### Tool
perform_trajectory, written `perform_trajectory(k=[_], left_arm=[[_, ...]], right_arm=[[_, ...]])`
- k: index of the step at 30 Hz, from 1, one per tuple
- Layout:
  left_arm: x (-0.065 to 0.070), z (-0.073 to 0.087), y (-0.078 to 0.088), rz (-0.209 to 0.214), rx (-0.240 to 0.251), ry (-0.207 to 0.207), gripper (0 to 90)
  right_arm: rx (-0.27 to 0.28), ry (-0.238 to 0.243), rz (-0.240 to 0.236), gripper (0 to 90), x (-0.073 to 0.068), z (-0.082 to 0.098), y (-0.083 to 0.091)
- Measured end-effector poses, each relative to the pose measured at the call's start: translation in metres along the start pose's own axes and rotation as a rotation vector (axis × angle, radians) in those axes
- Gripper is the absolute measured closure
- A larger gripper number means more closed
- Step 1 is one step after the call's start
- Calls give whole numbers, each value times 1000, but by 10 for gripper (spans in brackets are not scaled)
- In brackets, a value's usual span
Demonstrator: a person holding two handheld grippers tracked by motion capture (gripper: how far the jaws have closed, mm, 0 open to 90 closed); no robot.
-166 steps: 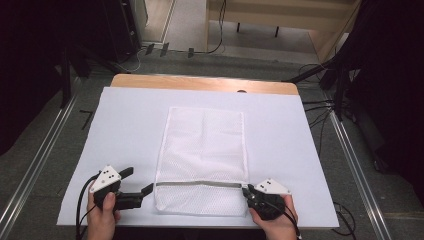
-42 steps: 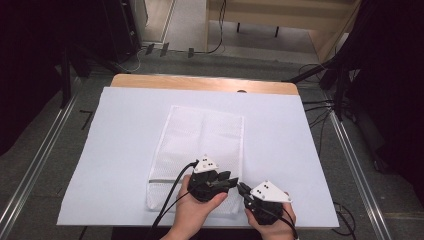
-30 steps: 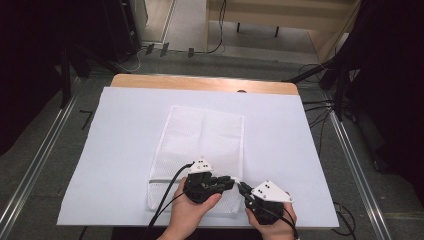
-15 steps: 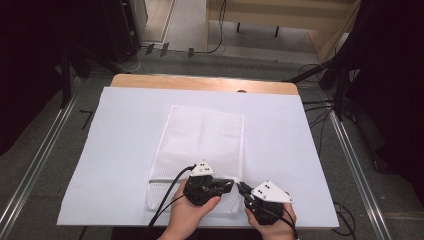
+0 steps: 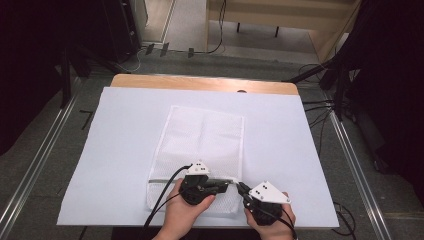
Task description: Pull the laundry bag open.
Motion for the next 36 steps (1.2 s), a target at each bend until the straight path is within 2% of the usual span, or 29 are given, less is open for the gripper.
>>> perform_trajectory(k=[3, 12, 15, 18, 22, 28, 29, 36], left_arm=[[-3, 2, 3, 9, -2, 4, 877], [-22, 14, 24, -39, 6, 22, 877], [-32, 22, 40, -66, 11, 27, 877], [-37, 26, 49, -71, 16, 34, 876], [-45, 35, 66, -102, 20, 25, 877], [-66, 51, 94, -132, 45, 69, 877], [-72, 56, 102, -143, 49, 79, 877], [-85, 72, 123, -172, 59, 102, 876]], right_arm=[[-2, 0, -1, 884, 2, 0, 0], [-6, -7, 17, 885, 4, 1, 0], [-6, -7, 18, 884, 5, 2, 0], [-8, -5, 20, 884, 6, 2, 0], [-10, -5, 23, 885, 6, 2, -2], [-14, -18, 39, 885, 11, 3, -2], [-16, -20, 41, 885, 13, 3, -1], [-17, -22, 48, 885, 16, 4, -2]])
Point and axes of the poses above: each handheld gripper's, and its own axes: y roughly backward along the jaws, z roughly out of its underside, x roughly to its right, the point moved 4 cm from there along -y, roughly forward along the jaws, and after that the axes turned 6 degrees about -x, right-handed, at the moved point
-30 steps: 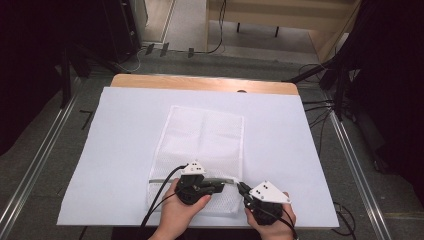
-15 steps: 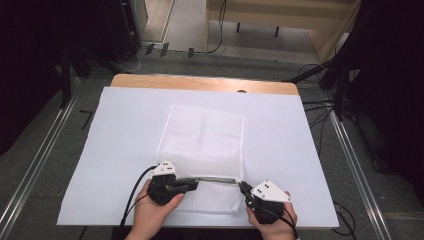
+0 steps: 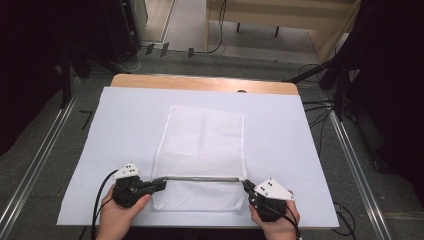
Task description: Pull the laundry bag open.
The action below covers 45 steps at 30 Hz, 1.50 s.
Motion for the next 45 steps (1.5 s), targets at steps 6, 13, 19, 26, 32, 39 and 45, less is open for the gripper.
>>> perform_trajectory(k=[6, 13, 19, 26, 32, 39, 45], left_arm=[[-13, 9, 12, -12, 10, 19, 877], [-22, 15, 20, -23, 11, 27, 877], [-24, 17, 21, -47, 5, 11, 877], [-30, 17, 36, -36, 130, 32, 627], [-34, 13, 47, -112, 223, 20, 348], [-40, 10, 60, -141, 292, 12, 132], [-47, 10, 68, -130, 315, 16, 127]], right_arm=[[-2, -7, 6, 885, 3, 0, 0], [11, -24, 32, 886, 8, 0, 1], [14, -18, 31, 886, 8, -1, 1], [7, -17, 7, 886, 6, 2, 0], [20, -13, -5, 884, 5, 2, 1], [31, -32, -43, 760, 5, 3, -1], [58, -54, -17, 423, 10, 1, 0]])
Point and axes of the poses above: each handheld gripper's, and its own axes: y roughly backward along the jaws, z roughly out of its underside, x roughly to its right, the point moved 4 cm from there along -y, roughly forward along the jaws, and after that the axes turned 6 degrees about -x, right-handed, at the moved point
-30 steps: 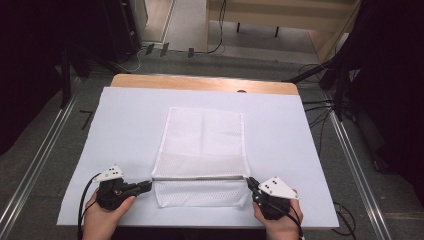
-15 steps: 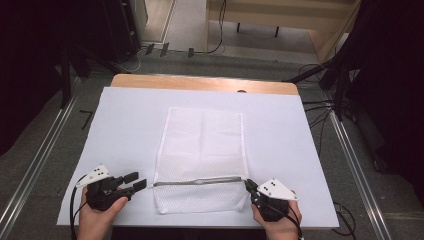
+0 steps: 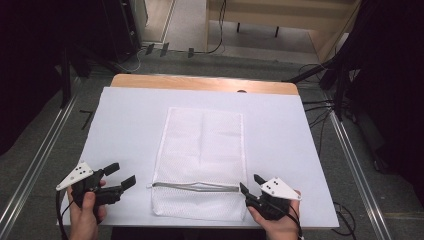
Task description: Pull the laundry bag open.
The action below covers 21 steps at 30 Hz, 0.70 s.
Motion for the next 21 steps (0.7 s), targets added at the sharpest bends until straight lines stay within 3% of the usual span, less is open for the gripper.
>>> perform_trajectory(k=[7, 15, 21], left_arm=[[-9, -1, 4, -38, 4, 2, 126], [-19, -2, 11, -67, 18, -5, 100], [-25, -2, 14, -78, 26, -10, 92]], right_arm=[[13, -32, 61, 133, 12, -2, 3], [41, -79, 57, 85, 37, -2, 10], [58, -114, 90, 63, 60, 1, 17]])
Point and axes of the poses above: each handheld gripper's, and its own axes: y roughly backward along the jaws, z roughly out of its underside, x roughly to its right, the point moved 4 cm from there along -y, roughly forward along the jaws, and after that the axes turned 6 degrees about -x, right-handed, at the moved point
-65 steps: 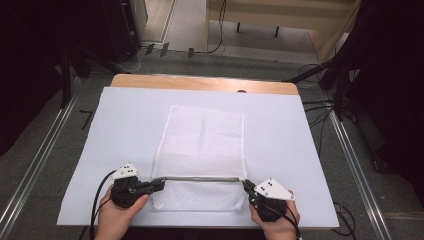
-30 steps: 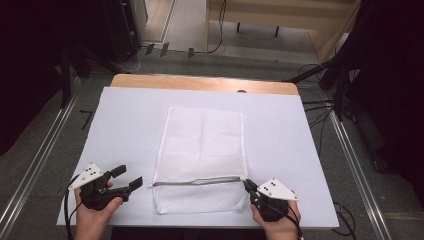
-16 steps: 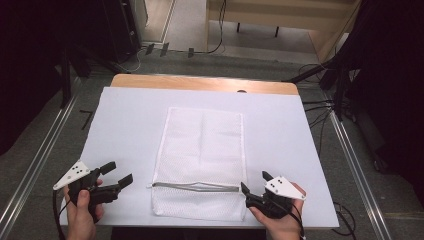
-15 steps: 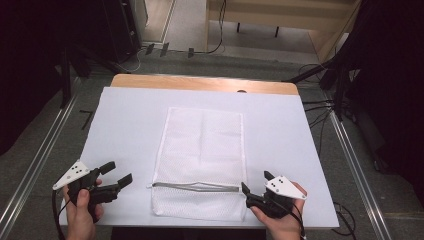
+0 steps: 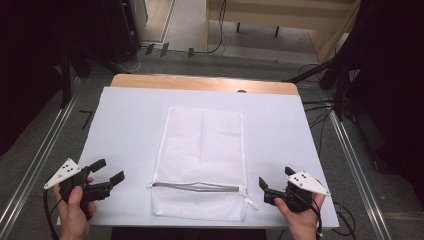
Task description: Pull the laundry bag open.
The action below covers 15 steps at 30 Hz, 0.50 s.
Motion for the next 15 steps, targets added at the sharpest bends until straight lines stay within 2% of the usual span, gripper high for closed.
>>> perform_trajectory(k=[2, 3, 5, 7, 10, 15], left_arm=[[-3, 0, 1, -6, 1, -10, 85], [-3, 0, 1, -6, 1, -10, 79], [-6, 1, 1, -10, -2, -11, 76], [-8, 2, 1, -16, -4, -15, 64], [-10, 3, -1, -17, -10, -17, 16], [-11, 4, -2, -28, -13, -19, 16]], right_arm=[[3, -20, 17, 56, 12, 1, 1], [3, -20, 17, 56, 12, 1, 1], [5, -36, 27, 49, 21, 2, 3], [17, -49, 51, 49, 35, 3, 4], [25, -64, 62, 49, 43, 5, 6], [42, -100, 83, 47, 61, 9, 9]])
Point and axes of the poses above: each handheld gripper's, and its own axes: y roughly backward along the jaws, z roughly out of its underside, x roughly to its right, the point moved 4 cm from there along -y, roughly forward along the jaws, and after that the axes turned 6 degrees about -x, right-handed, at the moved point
